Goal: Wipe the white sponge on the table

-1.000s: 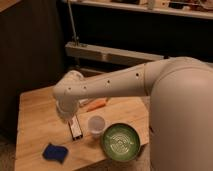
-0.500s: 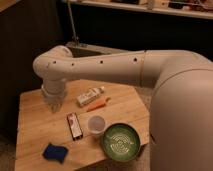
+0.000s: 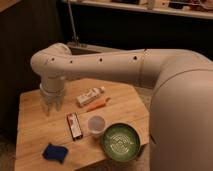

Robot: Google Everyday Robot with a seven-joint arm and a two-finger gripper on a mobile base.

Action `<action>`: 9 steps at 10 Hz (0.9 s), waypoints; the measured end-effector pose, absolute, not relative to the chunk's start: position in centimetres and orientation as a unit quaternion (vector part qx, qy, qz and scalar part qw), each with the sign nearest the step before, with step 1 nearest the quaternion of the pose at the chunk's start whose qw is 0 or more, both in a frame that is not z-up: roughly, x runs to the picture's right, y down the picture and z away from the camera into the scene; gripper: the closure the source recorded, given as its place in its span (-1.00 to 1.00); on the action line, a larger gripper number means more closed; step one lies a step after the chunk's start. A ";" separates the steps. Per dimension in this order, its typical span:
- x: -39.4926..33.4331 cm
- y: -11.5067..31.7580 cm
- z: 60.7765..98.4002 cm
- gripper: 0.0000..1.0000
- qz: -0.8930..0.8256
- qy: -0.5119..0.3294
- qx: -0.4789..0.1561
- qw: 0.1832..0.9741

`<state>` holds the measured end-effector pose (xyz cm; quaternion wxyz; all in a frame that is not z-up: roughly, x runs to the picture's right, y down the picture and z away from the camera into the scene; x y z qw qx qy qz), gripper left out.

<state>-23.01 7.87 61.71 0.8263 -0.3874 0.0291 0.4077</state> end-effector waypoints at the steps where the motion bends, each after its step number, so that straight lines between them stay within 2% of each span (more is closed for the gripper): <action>1: -23.0 7.9 61.8 -0.41 0.403 0.026 -0.391 0.827; 4: -22.8 11.6 61.9 -0.41 0.386 0.012 -0.408 0.827; 9: -24.3 23.1 61.7 -0.41 0.340 -0.014 -0.440 0.831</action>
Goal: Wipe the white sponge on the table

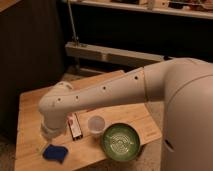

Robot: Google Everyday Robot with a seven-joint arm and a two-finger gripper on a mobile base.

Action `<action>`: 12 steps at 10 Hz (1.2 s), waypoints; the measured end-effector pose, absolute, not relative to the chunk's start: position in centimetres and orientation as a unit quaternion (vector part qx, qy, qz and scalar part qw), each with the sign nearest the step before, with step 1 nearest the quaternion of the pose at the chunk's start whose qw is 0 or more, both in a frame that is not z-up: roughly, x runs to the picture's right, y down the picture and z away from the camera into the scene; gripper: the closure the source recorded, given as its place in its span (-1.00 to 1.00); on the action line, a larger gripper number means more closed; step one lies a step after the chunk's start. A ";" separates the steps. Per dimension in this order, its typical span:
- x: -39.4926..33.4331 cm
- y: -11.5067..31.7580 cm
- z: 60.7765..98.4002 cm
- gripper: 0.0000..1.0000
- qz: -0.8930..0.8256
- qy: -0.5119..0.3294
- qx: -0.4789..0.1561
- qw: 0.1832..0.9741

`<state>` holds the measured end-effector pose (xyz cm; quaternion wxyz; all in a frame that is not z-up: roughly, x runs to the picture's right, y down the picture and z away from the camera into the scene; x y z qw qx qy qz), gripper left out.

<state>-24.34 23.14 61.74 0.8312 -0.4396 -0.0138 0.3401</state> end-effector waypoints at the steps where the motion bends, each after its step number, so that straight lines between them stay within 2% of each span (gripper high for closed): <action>1: -24.8 24.4 62.3 -0.41 0.330 -0.014 -0.441 0.834; 7: -25.5 28.0 68.2 -0.41 0.298 0.002 -0.444 0.845; 12: -26.9 29.3 70.6 -0.41 0.222 0.013 -0.453 0.863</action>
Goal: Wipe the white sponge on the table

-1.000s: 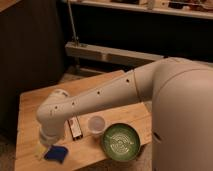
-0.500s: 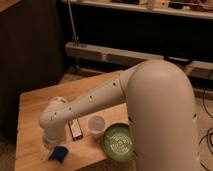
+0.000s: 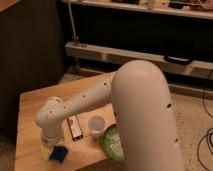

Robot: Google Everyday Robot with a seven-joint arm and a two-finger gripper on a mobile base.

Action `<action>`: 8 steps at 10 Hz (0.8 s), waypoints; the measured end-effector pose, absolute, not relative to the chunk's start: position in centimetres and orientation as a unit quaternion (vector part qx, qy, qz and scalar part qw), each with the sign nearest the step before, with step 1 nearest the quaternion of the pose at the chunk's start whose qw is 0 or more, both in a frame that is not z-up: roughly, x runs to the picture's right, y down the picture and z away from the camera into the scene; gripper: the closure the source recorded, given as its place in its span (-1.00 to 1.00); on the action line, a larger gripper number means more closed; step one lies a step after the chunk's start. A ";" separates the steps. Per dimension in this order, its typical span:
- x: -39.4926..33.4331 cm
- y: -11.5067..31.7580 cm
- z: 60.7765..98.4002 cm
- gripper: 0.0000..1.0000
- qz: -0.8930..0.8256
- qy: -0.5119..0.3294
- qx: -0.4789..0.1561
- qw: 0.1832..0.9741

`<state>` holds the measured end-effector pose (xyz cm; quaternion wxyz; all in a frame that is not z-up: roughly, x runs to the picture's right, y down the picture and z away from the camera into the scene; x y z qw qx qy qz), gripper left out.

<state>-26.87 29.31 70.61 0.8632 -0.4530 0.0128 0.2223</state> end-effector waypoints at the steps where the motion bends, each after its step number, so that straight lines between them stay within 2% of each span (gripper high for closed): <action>1: -26.9 29.5 71.1 -0.41 0.214 0.016 -0.453 0.866; 8: -27.3 30.6 72.6 -0.41 0.182 0.037 -0.427 0.885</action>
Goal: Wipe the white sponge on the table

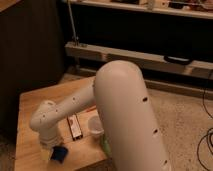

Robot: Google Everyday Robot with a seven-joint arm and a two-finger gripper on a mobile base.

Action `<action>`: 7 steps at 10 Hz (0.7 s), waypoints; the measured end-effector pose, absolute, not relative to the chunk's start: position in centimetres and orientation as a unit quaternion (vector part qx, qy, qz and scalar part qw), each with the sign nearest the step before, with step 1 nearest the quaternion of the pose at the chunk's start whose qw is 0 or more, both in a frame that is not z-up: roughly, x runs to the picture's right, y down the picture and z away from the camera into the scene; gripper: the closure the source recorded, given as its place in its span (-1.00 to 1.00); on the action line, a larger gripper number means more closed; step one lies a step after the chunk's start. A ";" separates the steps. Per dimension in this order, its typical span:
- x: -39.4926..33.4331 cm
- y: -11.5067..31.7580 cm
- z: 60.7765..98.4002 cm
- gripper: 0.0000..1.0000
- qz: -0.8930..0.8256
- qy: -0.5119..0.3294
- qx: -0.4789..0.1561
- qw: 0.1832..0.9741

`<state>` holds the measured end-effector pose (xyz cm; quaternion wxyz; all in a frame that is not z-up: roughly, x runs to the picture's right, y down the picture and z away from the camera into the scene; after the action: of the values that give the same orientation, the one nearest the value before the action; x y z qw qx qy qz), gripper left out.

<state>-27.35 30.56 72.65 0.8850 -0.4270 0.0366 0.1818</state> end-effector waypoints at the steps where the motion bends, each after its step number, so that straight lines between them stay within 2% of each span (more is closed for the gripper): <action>1: -27.5 30.7 72.6 -0.41 0.182 0.041 -0.412 0.892; 7: -27.6 31.2 73.2 -0.41 0.194 0.045 -0.403 0.893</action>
<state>-27.57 31.21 73.25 0.8932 -0.4032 0.0446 0.1939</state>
